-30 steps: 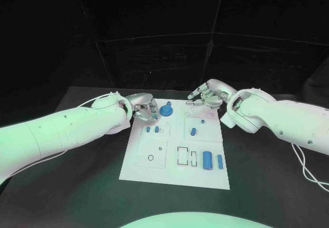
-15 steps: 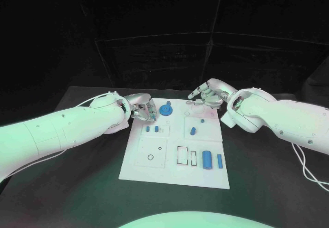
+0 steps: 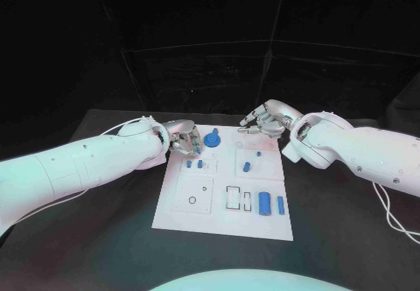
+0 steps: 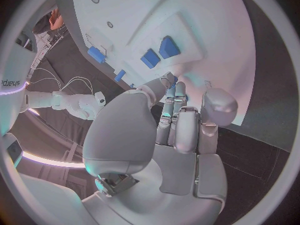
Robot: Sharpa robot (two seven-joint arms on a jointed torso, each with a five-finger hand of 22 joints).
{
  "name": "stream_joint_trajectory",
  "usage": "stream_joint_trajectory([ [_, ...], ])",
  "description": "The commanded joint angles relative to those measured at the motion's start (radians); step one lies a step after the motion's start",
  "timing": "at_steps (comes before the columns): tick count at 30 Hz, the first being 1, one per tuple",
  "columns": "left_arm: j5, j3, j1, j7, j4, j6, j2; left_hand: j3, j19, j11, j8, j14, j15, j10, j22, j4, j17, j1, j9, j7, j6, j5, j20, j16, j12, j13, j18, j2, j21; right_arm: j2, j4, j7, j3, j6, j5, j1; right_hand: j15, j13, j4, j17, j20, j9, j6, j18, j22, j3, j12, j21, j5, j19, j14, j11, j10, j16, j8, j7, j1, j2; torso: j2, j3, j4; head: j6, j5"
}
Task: Assemble the parts on the task board
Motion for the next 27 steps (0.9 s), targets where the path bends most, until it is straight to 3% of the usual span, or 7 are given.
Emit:
stream_joint_trajectory([
  [1,0.005,0.000,0.001,-0.012,-0.001,0.027,0.001,0.006,0.001,-0.002,-0.002,0.024,-0.006,0.008,0.001,-0.002,-0.002,-0.006,0.002,-0.002,0.008,-0.002,-0.006,-0.003,-0.004,0.001,-0.009,-0.001,0.003,0.001,0.001,0.007,0.001,0.000,-0.001,0.002,-0.001,-0.001,0.001,0.044,-0.001,0.001,0.002,0.014,-0.001,-0.006,-0.004,-0.007,0.004,-0.001,0.059,-0.001,-0.006,-0.002,0.003,-0.006,0.002,0.012,0.000,-0.0006,0.0007,-0.001,-0.002],
  [10,0.005,0.000,0.000,-0.021,-0.008,0.031,0.007,0.008,-0.001,0.001,-0.009,0.023,-0.004,0.005,0.001,-0.003,-0.005,-0.010,0.000,0.001,0.002,-0.002,-0.005,-0.004,-0.013,0.000,-0.009,-0.005,0.001,0.002,0.001,0.007,0.001,0.000,-0.001,0.002,-0.001,-0.001,0.001,0.044,-0.001,0.001,0.002,0.014,-0.001,-0.006,-0.004,-0.007,0.004,-0.001,0.059,-0.001,-0.006,-0.002,0.003,-0.006,0.002,0.012,0.000,-0.0002,-0.0002,-0.002,0.000],
  [19,0.005,0.000,0.000,-0.031,-0.016,0.033,0.008,0.020,-0.010,0.021,-0.096,0.019,0.013,-0.034,0.000,-0.007,-0.020,-0.032,-0.014,0.023,-0.109,-0.003,0.008,-0.008,-0.066,-0.002,-0.009,-0.030,-0.005,0.002,-0.001,0.007,0.001,0.000,-0.001,0.002,-0.001,-0.001,0.001,0.044,-0.001,0.001,0.002,0.014,-0.001,-0.006,-0.004,-0.007,0.004,-0.001,0.059,-0.001,-0.006,-0.002,0.003,-0.006,0.002,0.012,0.000,-0.0001,0.0008,-0.002,-0.001],
  [27,0.005,0.000,0.000,-0.031,-0.014,0.029,0.002,0.020,-0.012,0.023,-0.107,0.017,0.014,-0.041,-0.002,-0.009,-0.026,-0.035,-0.013,0.025,-0.120,-0.003,0.010,-0.010,-0.077,-0.002,-0.008,-0.037,-0.009,0.000,-0.002,0.005,0.001,0.001,-0.001,0.002,-0.001,-0.002,0.001,0.043,-0.001,0.001,0.001,0.014,-0.002,-0.007,-0.005,-0.007,0.004,-0.002,0.059,-0.001,-0.007,-0.003,0.003,-0.006,0.002,0.012,0.000,-0.0004,0.0004,-0.002,-0.001],
])
